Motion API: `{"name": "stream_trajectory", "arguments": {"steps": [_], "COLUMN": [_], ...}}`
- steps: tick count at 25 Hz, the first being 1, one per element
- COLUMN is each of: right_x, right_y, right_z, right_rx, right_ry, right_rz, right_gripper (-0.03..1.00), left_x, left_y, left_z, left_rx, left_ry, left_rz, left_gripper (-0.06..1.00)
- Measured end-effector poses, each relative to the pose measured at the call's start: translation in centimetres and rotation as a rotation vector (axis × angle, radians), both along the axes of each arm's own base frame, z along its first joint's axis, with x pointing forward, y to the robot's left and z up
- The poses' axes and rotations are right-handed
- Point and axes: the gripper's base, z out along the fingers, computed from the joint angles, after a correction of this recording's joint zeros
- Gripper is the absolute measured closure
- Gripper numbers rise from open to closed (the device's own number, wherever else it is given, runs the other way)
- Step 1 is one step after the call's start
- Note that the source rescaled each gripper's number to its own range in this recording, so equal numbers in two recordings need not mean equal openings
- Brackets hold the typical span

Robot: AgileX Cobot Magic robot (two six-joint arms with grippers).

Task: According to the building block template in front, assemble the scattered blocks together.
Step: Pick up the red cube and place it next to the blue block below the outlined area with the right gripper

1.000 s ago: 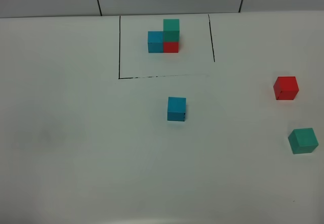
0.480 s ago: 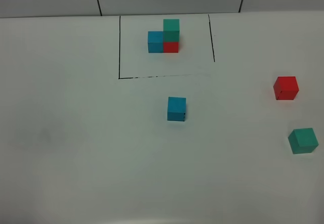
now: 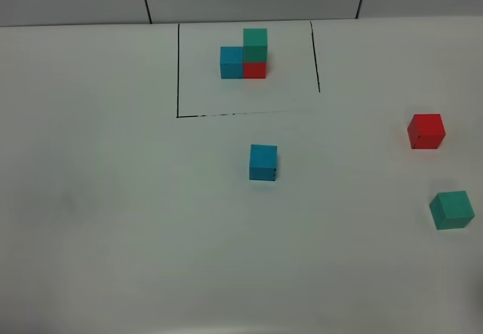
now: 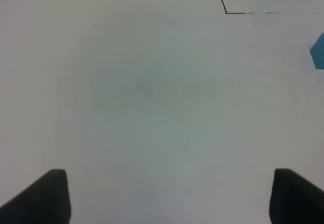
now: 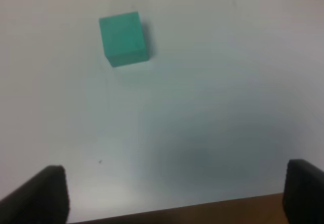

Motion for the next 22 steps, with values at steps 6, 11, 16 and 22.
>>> {"name": "stream_trajectory", "arguments": {"steps": [6, 11, 16, 22], "right_x": [6.6, 10.9, 14.6, 19.7], "right_y": [-0.6, -0.9, -1.3, -1.8], "right_z": [-0.8, -2.2, -3.1, -3.5], "right_rx": [0.013, 0.008, -0.002, -0.018], "right_ry": [0.147, 0.193, 0.199, 0.200], "right_rz": [0.000, 0.017, 0.027, 0.048], "right_gripper": [0.24, 0.24, 0.24, 0.24], "left_x": [0.0, 0.0, 0.0, 0.0], "left_y": [0.0, 0.0, 0.0, 0.0], "left_z": [0.0, 0.0, 0.0, 0.0], "left_rx": [0.000, 0.000, 0.000, 0.000], "left_ry": [0.000, 0.000, 0.000, 0.000], "left_rz": [0.000, 0.000, 0.000, 0.000], "left_gripper": [0.06, 0.06, 0.06, 0.06]}}
